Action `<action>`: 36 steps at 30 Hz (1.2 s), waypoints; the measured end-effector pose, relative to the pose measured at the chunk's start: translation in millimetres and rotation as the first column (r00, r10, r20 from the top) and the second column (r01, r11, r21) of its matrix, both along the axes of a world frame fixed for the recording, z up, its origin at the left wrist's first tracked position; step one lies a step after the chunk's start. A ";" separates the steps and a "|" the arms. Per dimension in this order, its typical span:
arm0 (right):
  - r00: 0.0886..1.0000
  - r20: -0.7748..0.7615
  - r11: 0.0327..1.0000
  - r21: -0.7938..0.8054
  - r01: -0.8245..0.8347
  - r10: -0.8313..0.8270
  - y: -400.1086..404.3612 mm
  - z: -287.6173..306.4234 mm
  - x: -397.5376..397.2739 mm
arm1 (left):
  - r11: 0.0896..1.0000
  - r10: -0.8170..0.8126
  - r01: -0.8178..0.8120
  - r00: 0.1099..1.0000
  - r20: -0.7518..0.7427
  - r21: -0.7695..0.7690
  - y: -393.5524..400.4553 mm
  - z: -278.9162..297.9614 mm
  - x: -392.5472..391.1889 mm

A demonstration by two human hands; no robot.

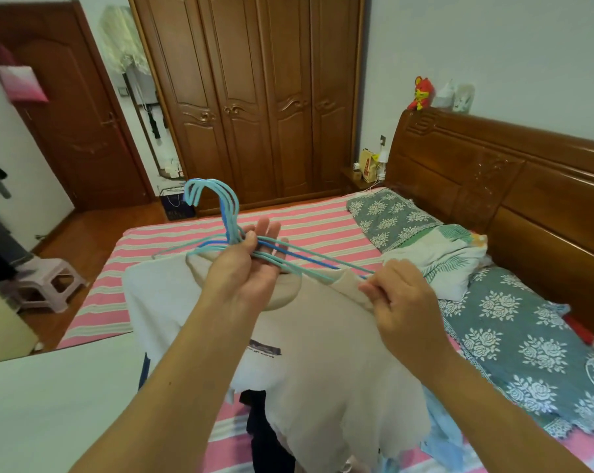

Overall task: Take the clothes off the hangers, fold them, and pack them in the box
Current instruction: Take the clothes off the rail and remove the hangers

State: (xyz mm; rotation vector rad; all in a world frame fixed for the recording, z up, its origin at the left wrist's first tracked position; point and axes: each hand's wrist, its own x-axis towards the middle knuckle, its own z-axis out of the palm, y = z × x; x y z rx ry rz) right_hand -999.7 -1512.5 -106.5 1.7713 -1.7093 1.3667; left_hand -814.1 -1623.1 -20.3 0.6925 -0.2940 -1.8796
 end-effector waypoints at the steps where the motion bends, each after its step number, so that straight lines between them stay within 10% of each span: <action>1: 0.999 -0.032 0.999 -0.017 0.034 -0.034 5.1 -2.6 -13.7 | 1.000 0.025 -0.025 1.000 -0.016 0.013 -5.9 4.6 3.4; 6: 0.995 -0.040 0.994 0.052 0.098 -0.096 23.8 -29.6 -71.9 | 0.993 0.038 -0.028 0.996 -0.086 0.114 -28.1 26.0 13.9; 11: 0.950 0.314 0.935 0.338 -0.106 -0.006 4.3 -78.8 -48.4 | 0.973 0.074 -0.010 0.960 -0.272 0.230 -29.8 35.2 -2.0; 16: 0.806 0.549 0.797 0.578 -0.174 -0.221 -38.0 -93.8 -56.9 | 0.942 -0.317 0.293 0.937 0.145 0.163 -47.8 -4.0 -4.0; 20: 0.789 0.468 0.703 0.708 -0.066 -0.397 -52.3 -89.9 -111.0 | 0.747 -0.649 0.635 0.637 0.415 0.194 -55.2 -40.7 49.3; 25: 0.833 0.211 0.572 0.807 0.147 -0.512 -70.4 -72.9 -161.5 | 0.654 -0.612 0.708 0.287 0.737 0.268 -26.1 -67.2 94.0; 31: 0.795 0.072 0.473 0.834 0.283 -0.602 -92.4 -86.3 -172.9 | 0.789 -0.435 0.593 0.354 0.828 0.161 -40.7 -46.4 106.9; 36: 0.499 0.205 0.390 0.870 0.302 -0.842 -66.5 -101.8 -239.3 | 0.858 -0.352 0.492 0.357 0.865 0.146 -52.5 -31.4 156.2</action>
